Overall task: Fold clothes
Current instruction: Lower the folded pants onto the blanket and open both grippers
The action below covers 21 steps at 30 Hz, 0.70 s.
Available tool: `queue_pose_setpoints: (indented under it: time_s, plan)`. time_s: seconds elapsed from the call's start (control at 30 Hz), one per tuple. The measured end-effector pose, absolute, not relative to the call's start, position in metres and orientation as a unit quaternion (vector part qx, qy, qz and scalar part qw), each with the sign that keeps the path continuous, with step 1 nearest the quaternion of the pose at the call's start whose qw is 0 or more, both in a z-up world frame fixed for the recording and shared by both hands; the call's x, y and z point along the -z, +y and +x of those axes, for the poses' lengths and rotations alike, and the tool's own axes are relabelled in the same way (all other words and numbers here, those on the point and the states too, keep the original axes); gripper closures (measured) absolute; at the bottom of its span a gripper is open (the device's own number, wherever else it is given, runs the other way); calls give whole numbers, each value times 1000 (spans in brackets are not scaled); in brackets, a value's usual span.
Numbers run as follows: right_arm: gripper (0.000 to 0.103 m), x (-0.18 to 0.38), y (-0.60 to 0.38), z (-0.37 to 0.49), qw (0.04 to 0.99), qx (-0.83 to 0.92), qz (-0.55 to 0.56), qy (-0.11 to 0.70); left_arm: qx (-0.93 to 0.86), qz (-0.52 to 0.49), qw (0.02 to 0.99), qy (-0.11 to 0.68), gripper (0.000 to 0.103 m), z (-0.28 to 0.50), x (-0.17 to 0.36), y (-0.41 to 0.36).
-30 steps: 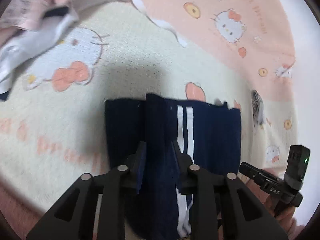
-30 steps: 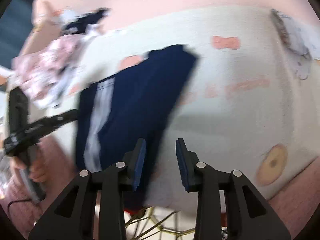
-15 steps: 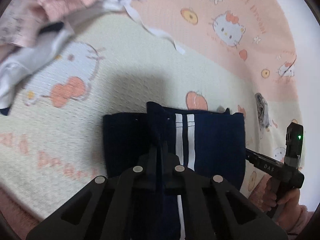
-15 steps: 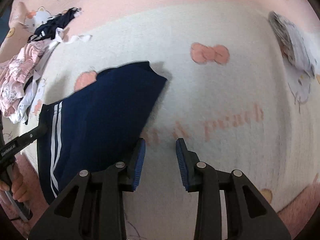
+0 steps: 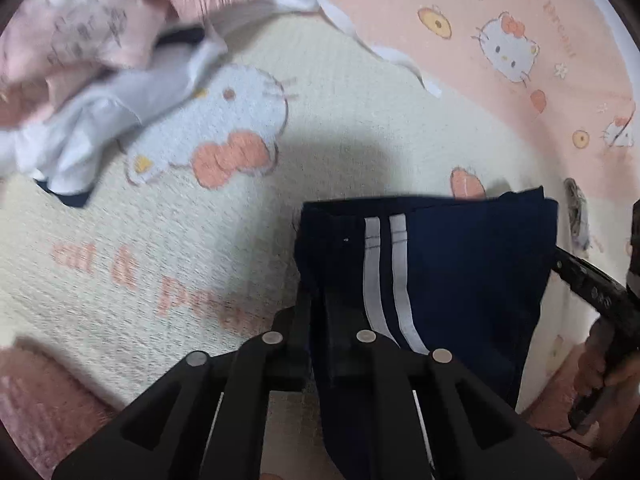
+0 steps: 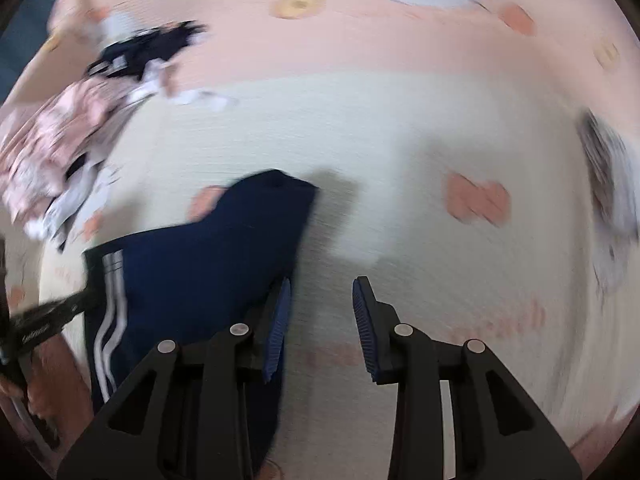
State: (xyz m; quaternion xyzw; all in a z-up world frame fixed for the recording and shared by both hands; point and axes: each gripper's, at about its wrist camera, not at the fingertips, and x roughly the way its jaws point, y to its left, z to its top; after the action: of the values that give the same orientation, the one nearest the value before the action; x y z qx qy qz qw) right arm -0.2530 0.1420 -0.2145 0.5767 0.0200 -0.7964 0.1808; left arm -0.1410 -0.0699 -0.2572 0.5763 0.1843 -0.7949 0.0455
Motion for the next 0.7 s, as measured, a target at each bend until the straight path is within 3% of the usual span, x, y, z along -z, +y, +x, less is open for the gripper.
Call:
queue_pose_setpoints:
  time_s: [0.13,0.47,0.7]
  plan:
    - [70,207,117,-243,225,798,558,38,847,505,84,144,94,-134,223,-64]
    - [69,219,93,-245,239,783,571,54,810,577,-2,104,93,-152,271,-36]
    - [63,238,86,-253,210,767,598,103,802,582,-15,137,93,-159,275,-57]
